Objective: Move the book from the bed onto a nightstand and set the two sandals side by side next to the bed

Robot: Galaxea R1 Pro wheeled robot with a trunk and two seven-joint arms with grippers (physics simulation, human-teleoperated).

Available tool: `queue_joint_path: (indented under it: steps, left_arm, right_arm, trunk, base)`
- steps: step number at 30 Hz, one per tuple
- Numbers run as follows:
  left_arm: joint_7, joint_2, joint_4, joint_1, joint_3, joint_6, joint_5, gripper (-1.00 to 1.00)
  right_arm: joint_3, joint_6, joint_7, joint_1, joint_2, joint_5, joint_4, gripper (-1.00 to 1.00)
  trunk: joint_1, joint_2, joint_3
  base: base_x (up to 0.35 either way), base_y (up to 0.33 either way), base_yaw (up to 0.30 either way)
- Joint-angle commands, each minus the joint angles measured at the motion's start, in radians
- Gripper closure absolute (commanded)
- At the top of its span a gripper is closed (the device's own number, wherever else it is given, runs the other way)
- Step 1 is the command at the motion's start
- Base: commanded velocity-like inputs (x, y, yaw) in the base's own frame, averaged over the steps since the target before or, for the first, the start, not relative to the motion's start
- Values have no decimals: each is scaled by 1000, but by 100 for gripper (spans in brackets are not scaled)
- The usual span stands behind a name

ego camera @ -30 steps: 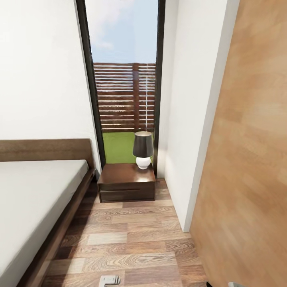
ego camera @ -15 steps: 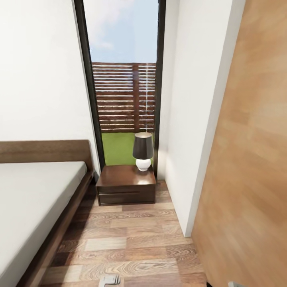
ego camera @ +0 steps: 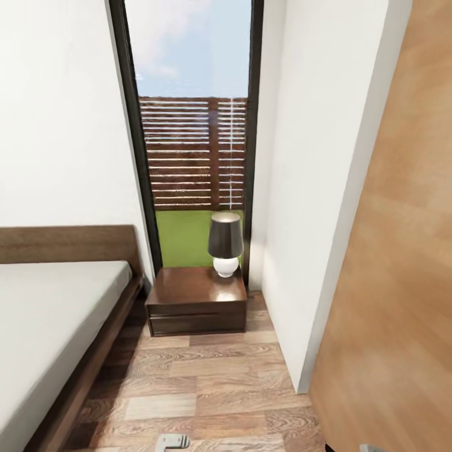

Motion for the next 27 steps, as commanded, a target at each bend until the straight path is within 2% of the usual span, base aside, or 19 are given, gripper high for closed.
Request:
queue_joint_path:
  steps: [1, 6, 17, 21, 27]
  left_arm:
    - [-2, 0, -1, 0, 8, -2, -9, -100]
    - [-2, 0, -1, 0, 8, -1, -9, -100]
    - [-2, 0, -1, 0, 8, -2, -8, -100]
    - [-2, 0, -1, 0, 8, -1, -9, -100]
    - [-2, 0, -1, 0, 8, -1, -9, -100]
  right_arm:
    - [7, -3, 4, -1, 0, -10, 1, -100]
    - [8, -3, 2, -1, 0, -10, 1, -100]
    - [8, -3, 4, -1, 0, -9, 1, -100]
    - [7, -3, 4, -1, 0, -9, 1, -100]
    - [7, -3, 4, -1, 0, -10, 1, -100]
  trunk:
    - [1, -1, -1]
    - [1, -1, -1]
    - [1, -1, -1]
    - [1, -1, -1]
    - [1, -1, -1]
  base:
    - [277, 0, 0]
    - [114, 0, 99]
    - [23, 0, 270]
    - [256, 0, 184]
    - [310, 0, 26]
